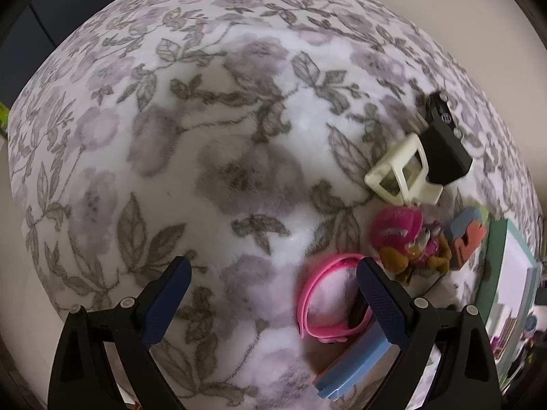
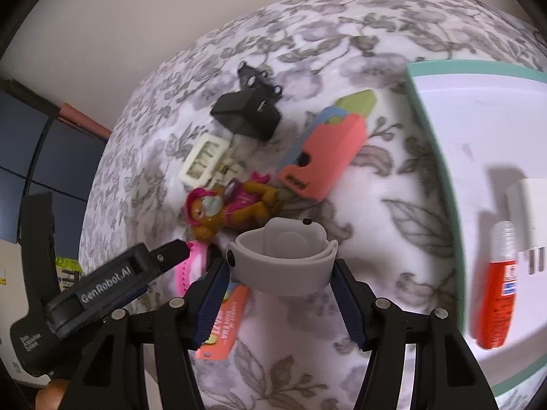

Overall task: Organize rigid objects
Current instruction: 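Grasp the white watch band with the right tool, then grasp the pink watch band with the left tool while the right tool holds the white band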

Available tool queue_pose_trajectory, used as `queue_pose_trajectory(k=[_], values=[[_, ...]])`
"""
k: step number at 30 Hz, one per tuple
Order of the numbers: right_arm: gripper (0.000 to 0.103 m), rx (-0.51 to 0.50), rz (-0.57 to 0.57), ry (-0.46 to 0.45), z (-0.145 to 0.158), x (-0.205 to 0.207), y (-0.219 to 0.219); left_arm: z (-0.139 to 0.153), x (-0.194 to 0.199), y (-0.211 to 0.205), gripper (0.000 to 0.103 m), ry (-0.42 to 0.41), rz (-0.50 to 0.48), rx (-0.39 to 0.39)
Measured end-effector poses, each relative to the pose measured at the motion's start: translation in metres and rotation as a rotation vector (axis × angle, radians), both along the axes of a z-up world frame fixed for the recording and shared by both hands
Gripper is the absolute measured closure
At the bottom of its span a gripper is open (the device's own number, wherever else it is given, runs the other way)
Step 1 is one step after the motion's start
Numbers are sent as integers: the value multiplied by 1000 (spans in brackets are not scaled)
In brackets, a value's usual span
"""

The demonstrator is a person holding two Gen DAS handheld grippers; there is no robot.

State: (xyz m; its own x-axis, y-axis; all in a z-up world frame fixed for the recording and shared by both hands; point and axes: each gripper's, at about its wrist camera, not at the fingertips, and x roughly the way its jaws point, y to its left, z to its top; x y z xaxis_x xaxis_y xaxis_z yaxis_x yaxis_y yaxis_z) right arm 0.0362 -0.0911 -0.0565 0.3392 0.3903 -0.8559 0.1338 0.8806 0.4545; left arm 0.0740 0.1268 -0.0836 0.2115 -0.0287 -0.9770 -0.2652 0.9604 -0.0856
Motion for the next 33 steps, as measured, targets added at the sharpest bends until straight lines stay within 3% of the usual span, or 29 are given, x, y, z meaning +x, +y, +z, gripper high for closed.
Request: queue_pose_trajectory(k=[11, 17, 21, 25, 28, 31, 33], values=[[39, -24, 14, -15, 7, -1, -10, -3, 8, -46, 6, 6, -129, -7], [39, -48, 25, -15, 9, -3, -15, -5, 10, -68, 6, 9, -179, 35], [39, -47, 12, -21, 12, -5, -19, -7, 10, -58, 6, 15, -159, 69], [39, -53, 8, -27, 14, -5, -21, -9, 10, -55, 6, 18, -146, 53], [39, -51, 0, -24, 14, -5, -23, -11, 8, -63, 6, 38, -192, 93], [39, -51, -7, -21, 13, -5, -25, -20, 2, -70, 6, 76, -231, 50], [39, -54, -7, -22, 14, -5, -26, -20, 0, -76, 8, 72, -251, 77]])
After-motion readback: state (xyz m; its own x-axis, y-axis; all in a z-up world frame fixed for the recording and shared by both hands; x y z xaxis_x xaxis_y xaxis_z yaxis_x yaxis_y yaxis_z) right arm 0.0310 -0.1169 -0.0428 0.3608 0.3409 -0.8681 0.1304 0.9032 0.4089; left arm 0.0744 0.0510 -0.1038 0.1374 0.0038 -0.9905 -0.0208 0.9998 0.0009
